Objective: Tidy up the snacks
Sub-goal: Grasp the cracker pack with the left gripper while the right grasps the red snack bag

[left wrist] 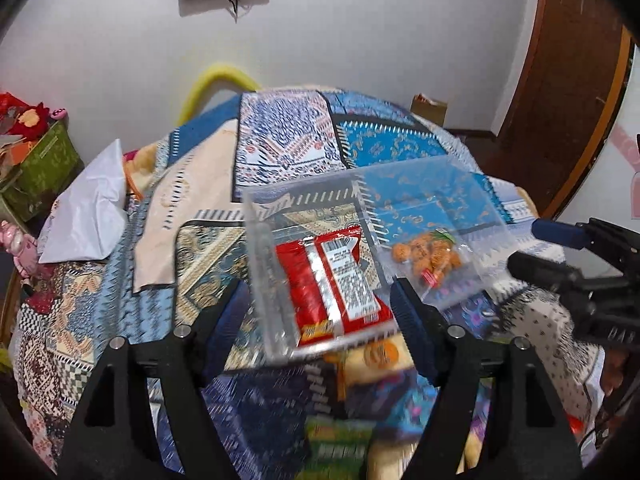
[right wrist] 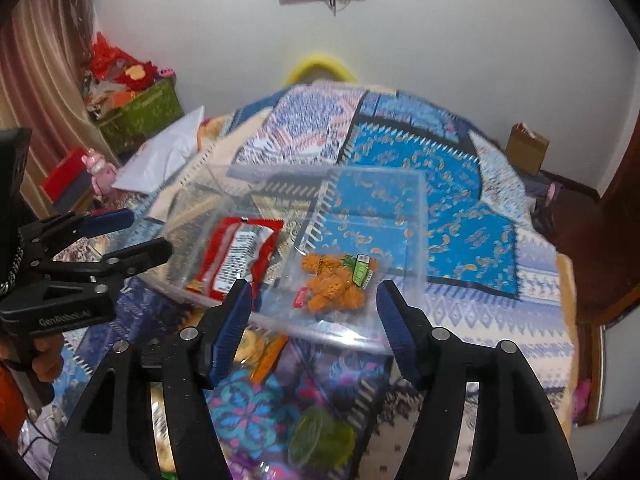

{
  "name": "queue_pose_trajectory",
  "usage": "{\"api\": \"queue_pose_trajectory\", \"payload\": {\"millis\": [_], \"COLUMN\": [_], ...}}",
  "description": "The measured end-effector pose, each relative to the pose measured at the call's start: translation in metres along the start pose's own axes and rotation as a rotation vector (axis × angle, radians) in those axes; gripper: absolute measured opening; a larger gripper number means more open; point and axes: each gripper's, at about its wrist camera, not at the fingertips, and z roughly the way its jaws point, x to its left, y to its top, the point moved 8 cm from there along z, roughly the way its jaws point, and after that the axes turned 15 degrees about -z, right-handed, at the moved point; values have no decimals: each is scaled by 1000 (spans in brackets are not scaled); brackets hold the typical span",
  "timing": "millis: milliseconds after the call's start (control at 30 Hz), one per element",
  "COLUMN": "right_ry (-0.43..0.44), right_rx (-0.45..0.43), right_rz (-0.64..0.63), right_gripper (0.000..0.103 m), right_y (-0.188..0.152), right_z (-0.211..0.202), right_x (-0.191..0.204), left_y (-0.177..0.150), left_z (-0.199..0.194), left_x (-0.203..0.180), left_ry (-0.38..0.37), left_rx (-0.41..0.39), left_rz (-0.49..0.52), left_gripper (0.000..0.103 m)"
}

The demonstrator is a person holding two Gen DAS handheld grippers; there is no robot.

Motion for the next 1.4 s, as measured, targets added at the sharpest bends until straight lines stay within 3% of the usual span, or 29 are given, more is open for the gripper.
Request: {"api": "queue_pose_trajectory", "payload": {"millis": [133,233,500,667,900,1100,1300,1400], "right_ry": [-25,-40,-56,-90,-57,-29,-25,31], "right_rx": [-60,-81,-71,-28,38,95,102,95], "right_rz": [6,0,3,-7,32,82,138,179], "right_gripper": [72,73,77,78,78,78,77,63], "right_y": [-5,-17,-70,-107,-150,-176,-182,-184], "right_z": [-37,-56,-79,-81,-73,-57,-45,-40], "right_x": [7,14,40,53,67,70,61,61], "left_y": [-13,-28,-89,-124,-168,-186,-188,-190], "left_z": [-35,-53,-79,-80,-68,-58,-50,-41], "left_x": [15,27,56,70,81,85,81,80], "left_ry": [-6,3,45,53,57,62,53,54], "left_rx": [-30,-33,7,48,123,151,150,164], "left_rz": [-16,-23,-28,-51,-83,-99,-88,-92], "left_gripper": [77,78,78,78,78,78,78,78]}}
